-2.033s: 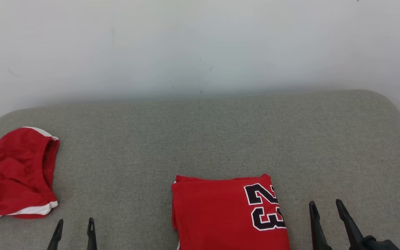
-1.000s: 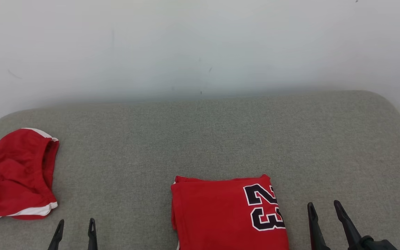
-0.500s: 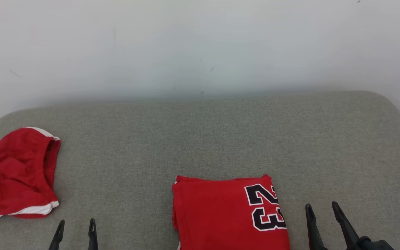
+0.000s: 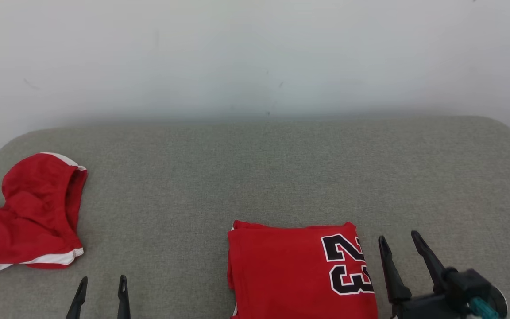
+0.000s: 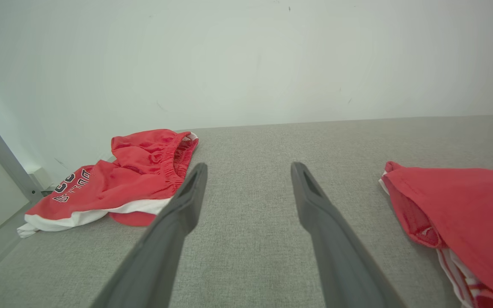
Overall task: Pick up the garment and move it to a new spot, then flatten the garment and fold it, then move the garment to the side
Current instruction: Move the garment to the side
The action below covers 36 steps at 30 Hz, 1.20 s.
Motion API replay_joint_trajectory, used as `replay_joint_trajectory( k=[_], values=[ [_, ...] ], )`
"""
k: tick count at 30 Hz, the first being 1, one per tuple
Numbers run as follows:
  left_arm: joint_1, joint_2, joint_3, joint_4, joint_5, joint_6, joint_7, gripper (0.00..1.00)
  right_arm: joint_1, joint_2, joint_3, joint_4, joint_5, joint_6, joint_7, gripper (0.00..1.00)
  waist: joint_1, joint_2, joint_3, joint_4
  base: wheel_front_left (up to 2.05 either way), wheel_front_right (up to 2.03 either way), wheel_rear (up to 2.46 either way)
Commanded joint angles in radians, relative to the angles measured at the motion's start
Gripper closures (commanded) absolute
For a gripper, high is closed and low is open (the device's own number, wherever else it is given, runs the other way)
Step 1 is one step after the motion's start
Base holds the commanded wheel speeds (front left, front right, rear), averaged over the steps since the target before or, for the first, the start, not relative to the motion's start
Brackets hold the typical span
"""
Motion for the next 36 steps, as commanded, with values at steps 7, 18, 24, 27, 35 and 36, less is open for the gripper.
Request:
replay_joint_trajectory(
  k=[7,18,24,27,35,36],
  values=[
    [-0.04,-0.007,-0.016,0.008,-0.002,-0.005,-0.003,0.0,-0.116,-0.029,0.028,0.129,0.033,-0.003,0.052,0.0,-0.0001,0.0,0.041,0.031,0.0,0.0,0.0],
    [-0.091,-0.009,-0.027,0.02,-0.006,-0.012,-0.003,0.0,-0.213,-0.042,0.088,0.392,0.093,-0.003,0.04,0.0,-0.0001,0.0,0.103,0.054,0.0,0.0,0.0],
    [-0.108,-0.007,-0.027,0.031,-0.011,-0.017,-0.003,0.0,-0.245,-0.045,0.15,0.498,0.129,-0.003,0.045,0.0,-0.0001,0.0,0.111,0.047,0.0,0.0,0.0],
    [-0.114,-0.011,-0.031,0.036,-0.01,-0.022,-0.003,0.0,-0.265,-0.045,0.185,0.555,0.161,-0.003,0.066,0.0,-0.0001,0.0,0.114,0.046,0.0,0.0,0.0],
    [-0.13,-0.018,-0.034,0.041,-0.015,-0.029,-0.003,0.0,-0.357,-0.073,0.285,0.595,0.286,-0.003,0.054,1.0,-0.0001,0.0,0.127,0.053,0.0,0.0,0.0],
    [-0.131,-0.019,-0.035,0.042,-0.015,-0.032,-0.003,0.0,-0.372,-0.081,0.296,0.595,0.299,-0.003,0.05,1.0,-0.0001,0.0,0.13,0.053,0.0,0.0,0.0]
  ],
)
